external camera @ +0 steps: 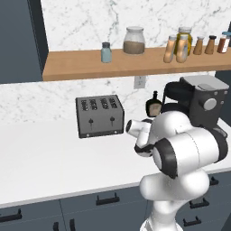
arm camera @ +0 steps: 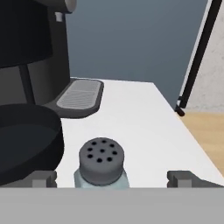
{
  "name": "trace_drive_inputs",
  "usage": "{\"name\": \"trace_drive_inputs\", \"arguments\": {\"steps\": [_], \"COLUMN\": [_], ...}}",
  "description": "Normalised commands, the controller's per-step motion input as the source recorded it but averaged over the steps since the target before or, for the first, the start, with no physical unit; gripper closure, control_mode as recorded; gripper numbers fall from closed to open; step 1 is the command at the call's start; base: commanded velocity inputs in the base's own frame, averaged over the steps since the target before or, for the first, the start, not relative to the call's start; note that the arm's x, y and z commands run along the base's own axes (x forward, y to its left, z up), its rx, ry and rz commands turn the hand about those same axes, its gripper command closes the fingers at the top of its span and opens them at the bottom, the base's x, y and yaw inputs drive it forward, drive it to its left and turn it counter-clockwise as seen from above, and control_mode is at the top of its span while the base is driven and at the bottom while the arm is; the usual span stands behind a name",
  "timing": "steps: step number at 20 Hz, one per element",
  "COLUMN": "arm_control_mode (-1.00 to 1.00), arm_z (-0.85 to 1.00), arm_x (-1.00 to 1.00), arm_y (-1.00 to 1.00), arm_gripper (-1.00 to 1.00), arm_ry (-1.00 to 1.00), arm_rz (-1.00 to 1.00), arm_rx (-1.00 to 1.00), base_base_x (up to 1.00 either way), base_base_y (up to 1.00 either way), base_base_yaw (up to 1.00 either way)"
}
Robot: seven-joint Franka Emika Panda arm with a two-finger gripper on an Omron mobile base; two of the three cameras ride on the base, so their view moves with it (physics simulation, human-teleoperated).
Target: Put the shaker and condiment bottle from the counter next to their counterparts in the cabinet.
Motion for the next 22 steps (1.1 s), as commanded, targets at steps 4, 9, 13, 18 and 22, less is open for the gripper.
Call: {"name": "trace_drive_inputs", "arguments": {"steps": [4,9,13,18,22], "arm_control_mode": [-1.00,-1.00,-1.00,-1.00,-1.00], "arm_z": [-0.17,-0.37,-0.46,-0.14,0.36], "arm_x": [0.00,0.00,0.00,0.00,-0.22], "arm_y": [-0.19,-0.10,-0.02,0.00,0.00], "arm_gripper": [-1.00,-1.00,-1.00,1.00,1.00], "arm_ry": [0.00,0.00,0.00,0.00,-0.06], "arm_rz": [0.00,0.00,0.00,0.00,0.05], "arm_rx": [0.00,0.00,0.00,0.00,0.00], "base_base_x": [0.00,0.00,0.00,0.00,0.00], "base_base_y": [0.00,0.00,0.00,0.00,0.00], "base_base_yaw": [0.00,0.00,0.00,0.00,0.00]}}
